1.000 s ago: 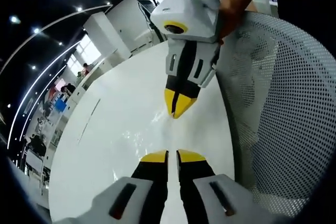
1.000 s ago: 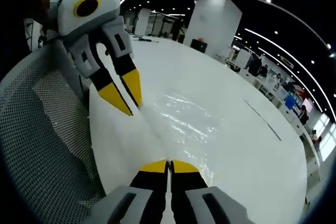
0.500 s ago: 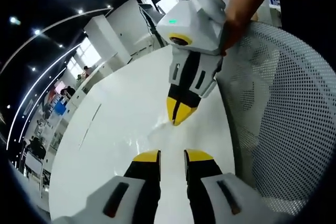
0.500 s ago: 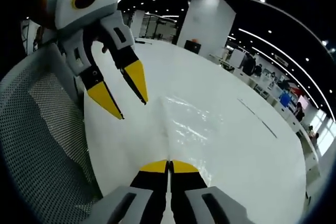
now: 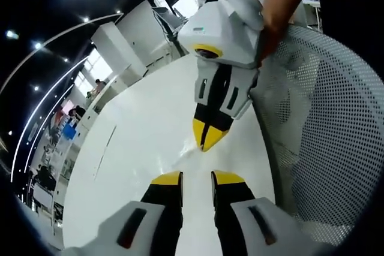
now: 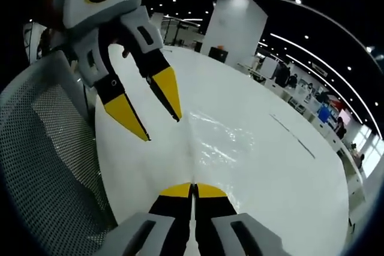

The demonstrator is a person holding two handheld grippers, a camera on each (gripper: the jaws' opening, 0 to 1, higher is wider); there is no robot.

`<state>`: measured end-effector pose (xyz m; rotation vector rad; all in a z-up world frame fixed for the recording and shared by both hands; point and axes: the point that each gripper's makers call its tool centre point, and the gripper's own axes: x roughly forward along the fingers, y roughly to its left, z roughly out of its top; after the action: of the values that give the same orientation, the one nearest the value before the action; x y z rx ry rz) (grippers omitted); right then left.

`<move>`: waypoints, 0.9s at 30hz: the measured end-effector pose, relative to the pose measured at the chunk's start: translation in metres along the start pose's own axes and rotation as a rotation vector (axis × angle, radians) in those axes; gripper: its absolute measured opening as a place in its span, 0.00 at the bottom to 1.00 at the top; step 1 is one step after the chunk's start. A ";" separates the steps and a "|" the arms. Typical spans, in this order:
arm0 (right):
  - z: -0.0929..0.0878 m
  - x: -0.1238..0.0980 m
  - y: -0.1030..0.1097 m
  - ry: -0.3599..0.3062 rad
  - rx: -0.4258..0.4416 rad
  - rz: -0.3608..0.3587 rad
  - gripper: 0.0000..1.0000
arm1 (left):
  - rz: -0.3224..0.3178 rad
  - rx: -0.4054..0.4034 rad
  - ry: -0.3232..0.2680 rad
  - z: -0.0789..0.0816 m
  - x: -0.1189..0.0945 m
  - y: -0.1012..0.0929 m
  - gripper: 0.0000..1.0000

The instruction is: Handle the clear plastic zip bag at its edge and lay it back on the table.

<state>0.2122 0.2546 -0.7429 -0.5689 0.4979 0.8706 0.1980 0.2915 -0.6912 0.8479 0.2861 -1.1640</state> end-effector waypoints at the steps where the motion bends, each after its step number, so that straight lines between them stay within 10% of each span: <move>1: 0.000 0.000 0.000 0.000 -0.004 -0.002 0.00 | -0.001 -0.002 -0.001 0.001 0.000 0.001 0.17; 27: -0.001 0.003 0.006 0.012 -0.019 0.011 0.00 | -0.011 0.068 0.044 0.000 0.009 0.012 0.11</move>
<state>0.2088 0.2585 -0.7471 -0.5891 0.5048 0.8838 0.2123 0.2864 -0.6915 0.9333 0.2896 -1.1720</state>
